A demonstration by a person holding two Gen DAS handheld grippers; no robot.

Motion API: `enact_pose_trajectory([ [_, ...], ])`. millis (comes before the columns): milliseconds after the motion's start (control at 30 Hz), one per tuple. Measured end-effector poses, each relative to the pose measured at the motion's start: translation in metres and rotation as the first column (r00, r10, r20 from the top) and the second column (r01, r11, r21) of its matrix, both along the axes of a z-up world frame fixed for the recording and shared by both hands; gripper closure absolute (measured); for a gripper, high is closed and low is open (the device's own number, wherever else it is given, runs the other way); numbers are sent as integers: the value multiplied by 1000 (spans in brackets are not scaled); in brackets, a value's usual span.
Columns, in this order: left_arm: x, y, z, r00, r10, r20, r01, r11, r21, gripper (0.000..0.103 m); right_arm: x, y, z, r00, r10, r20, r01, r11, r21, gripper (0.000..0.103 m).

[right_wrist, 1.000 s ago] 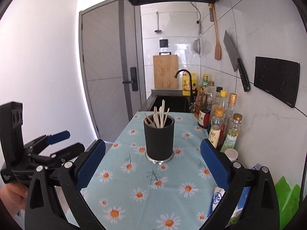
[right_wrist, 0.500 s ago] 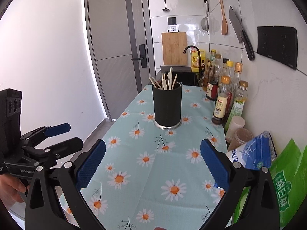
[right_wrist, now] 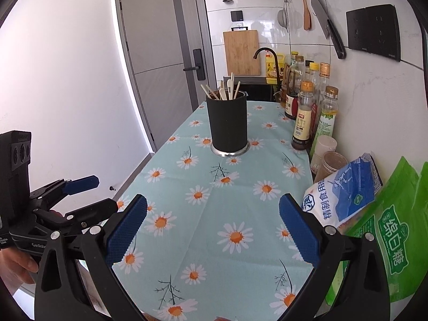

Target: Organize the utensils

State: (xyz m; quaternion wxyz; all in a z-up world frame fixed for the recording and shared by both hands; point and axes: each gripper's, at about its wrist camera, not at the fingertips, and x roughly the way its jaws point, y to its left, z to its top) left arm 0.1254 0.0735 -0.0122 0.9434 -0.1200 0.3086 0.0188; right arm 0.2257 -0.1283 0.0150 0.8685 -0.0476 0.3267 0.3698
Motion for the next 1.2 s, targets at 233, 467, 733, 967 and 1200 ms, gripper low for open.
enact_pose_trajectory([
  [233,-2,-5,-8,1000,5,-22,-5,1000,11,7,1,-7,-13,1000,3,-17,-3,1000,-10,5],
  [467,-9,-5,-10,1000,16,-23,-15,1000,27,7,-2,-6,-18,1000,18,-22,-18,1000,-21,5],
  [733,-9,-4,-13,999,15,-36,-15,1000,13,7,0,-10,-22,999,18,-36,-19,999,-33,5],
  [967,-8,-6,-15,999,11,-42,-10,1000,23,7,1,-14,-28,999,16,-51,-17,999,-28,5],
  [1200,-8,-8,-15,999,5,-39,-4,1000,21,7,1,-14,-29,999,26,-48,-28,999,-35,5],
])
